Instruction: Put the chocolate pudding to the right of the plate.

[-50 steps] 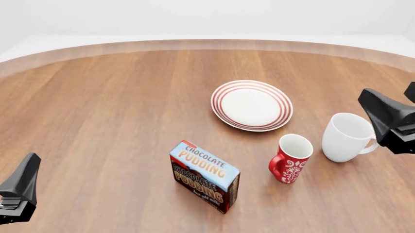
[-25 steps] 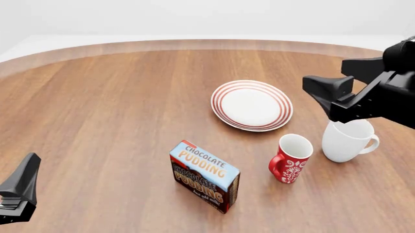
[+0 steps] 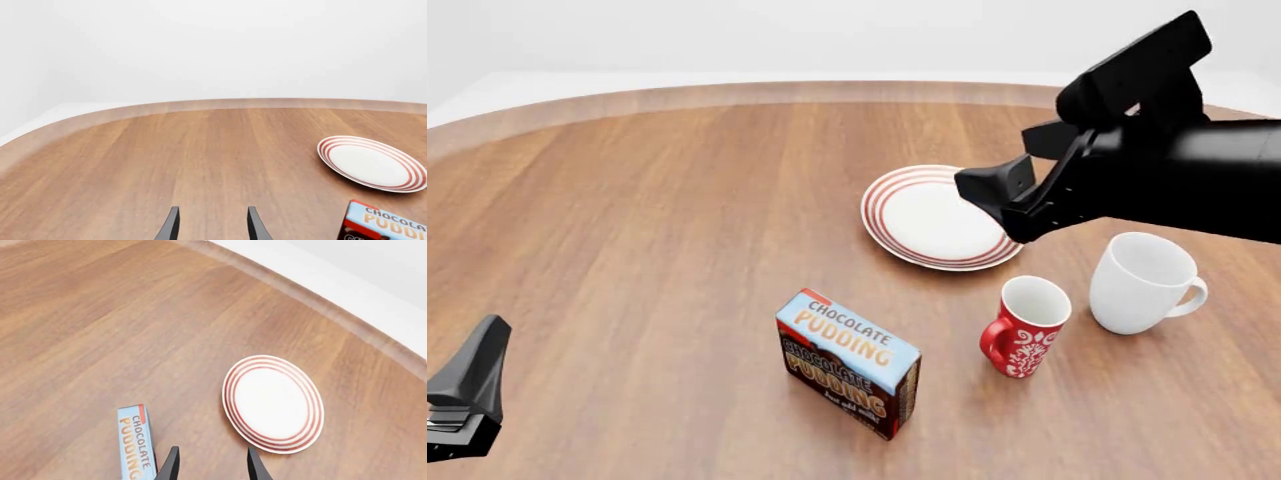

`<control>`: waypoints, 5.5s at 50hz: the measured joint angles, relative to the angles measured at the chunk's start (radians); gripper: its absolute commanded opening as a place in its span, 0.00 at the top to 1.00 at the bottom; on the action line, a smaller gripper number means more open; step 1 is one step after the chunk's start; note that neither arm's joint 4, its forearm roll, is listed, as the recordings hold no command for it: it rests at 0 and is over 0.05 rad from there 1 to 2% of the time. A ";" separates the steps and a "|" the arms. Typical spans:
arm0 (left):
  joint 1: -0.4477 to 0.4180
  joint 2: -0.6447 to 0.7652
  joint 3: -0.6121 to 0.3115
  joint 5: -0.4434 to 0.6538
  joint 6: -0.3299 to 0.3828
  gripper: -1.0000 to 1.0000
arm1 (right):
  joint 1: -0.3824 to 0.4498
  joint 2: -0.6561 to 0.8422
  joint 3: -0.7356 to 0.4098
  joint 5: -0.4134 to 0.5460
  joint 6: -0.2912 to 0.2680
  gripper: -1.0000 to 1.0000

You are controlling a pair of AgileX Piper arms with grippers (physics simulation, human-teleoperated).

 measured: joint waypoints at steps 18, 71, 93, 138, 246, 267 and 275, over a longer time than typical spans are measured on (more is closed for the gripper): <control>0.000 0.000 0.000 0.000 0.000 0.00 | 0.112 0.183 -0.108 0.011 0.033 0.00; 0.000 0.000 0.000 0.000 0.000 0.00 | 0.271 0.633 -0.161 -0.114 0.230 0.00; 0.000 0.000 0.000 0.000 0.000 0.00 | 0.313 0.723 -0.154 -0.147 0.299 1.00; 0.000 0.000 0.000 0.000 0.000 0.00 | -0.111 0.586 -0.688 0.200 0.078 1.00; 0.000 0.000 0.000 0.000 0.000 0.00 | -0.774 1.296 -1.279 0.286 0.030 1.00; 0.000 0.000 0.000 0.000 0.000 0.00 | -0.767 1.389 -1.291 0.245 0.013 1.00; 0.000 0.000 0.000 0.000 0.000 0.00 | -0.769 1.391 -1.272 0.232 0.006 1.00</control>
